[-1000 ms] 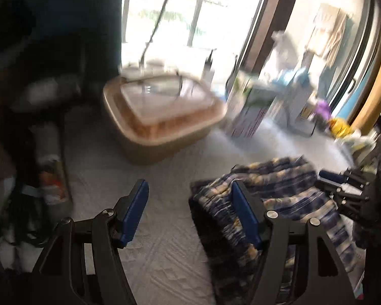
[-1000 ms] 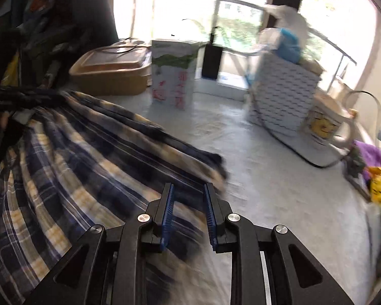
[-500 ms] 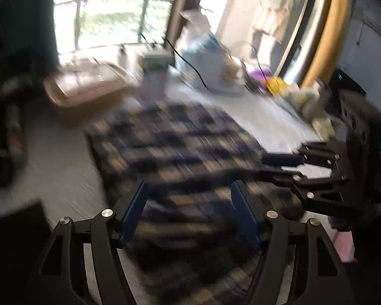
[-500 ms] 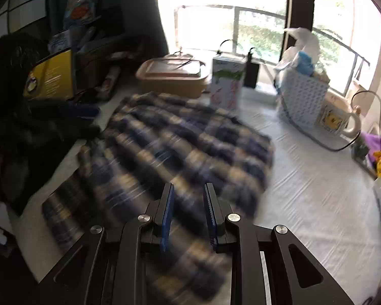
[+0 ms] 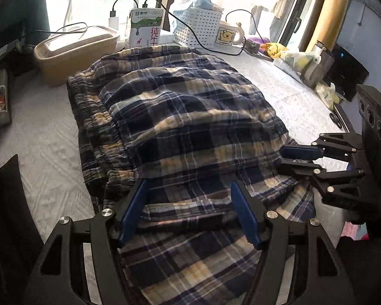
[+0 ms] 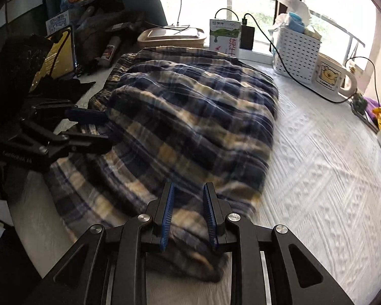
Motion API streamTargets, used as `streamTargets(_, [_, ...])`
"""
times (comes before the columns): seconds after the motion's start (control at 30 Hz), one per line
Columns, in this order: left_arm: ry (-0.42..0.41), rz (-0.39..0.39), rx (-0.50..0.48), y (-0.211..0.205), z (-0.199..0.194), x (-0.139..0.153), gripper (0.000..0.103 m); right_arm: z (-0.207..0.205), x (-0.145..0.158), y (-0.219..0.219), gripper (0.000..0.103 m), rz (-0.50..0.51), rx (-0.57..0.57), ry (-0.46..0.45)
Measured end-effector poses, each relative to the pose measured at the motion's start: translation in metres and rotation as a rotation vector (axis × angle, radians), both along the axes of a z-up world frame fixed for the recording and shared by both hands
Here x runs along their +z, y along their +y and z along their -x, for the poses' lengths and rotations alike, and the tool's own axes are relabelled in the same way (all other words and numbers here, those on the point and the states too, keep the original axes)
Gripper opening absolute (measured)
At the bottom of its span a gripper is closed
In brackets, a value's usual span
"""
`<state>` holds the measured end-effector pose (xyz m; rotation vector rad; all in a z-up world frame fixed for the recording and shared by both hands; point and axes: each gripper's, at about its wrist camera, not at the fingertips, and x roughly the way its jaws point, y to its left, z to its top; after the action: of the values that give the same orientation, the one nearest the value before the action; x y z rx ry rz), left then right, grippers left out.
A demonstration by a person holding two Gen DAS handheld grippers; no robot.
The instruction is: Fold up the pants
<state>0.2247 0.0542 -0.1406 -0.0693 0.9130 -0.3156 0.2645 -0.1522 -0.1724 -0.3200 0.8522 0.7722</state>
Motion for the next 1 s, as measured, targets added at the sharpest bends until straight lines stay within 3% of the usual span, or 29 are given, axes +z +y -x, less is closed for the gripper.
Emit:
streamTargets(0.23, [0.006, -0.013, -0.014, 0.005, 0.01, 0.002, 0.069, 0.014, 0.001, -0.019, 0.025, 0.009, 0.004, -0.022])
streamTargets(0.43, [-0.028, -0.031, 0.026, 0.028, 0.022, 0.03, 0.069, 0.018, 0.011, -0.036, 0.026, 0.038, 0.012, -0.001])
streamTargets(0.63, [-0.059, -0.064, 0.031, 0.045, -0.016, 0.038, 0.069, -0.014, 0.04, -0.026, 0.027, 0.003, 0.016, -0.08])
streamTargets(0.67, [-0.056, -0.068, 0.029, 0.045, -0.025, 0.036, 0.069, -0.021, 0.041, -0.021, 0.033, 0.0, 0.023, -0.089])
streamTargets(0.7, [-0.051, -0.078, 0.028, 0.044, -0.035, 0.033, 0.069, -0.032, 0.041, -0.012, 0.046, -0.009, 0.033, -0.093])
streamTargets(0.77, [-0.032, -0.095, 0.037, 0.044, -0.05, 0.026, 0.069, -0.049, 0.041, 0.001, 0.057, -0.02, 0.035, -0.088])
streamTargets(0.9, [0.01, -0.093, 0.053, 0.048, -0.071, 0.012, 0.069, -0.069, 0.033, 0.026, 0.057, -0.004, 0.042, -0.065])
streamTargets(1.0, [0.048, -0.059, 0.057, 0.056, -0.083, 0.003, 0.07, -0.081, 0.017, 0.038, 0.057, 0.072, 0.018, -0.071])
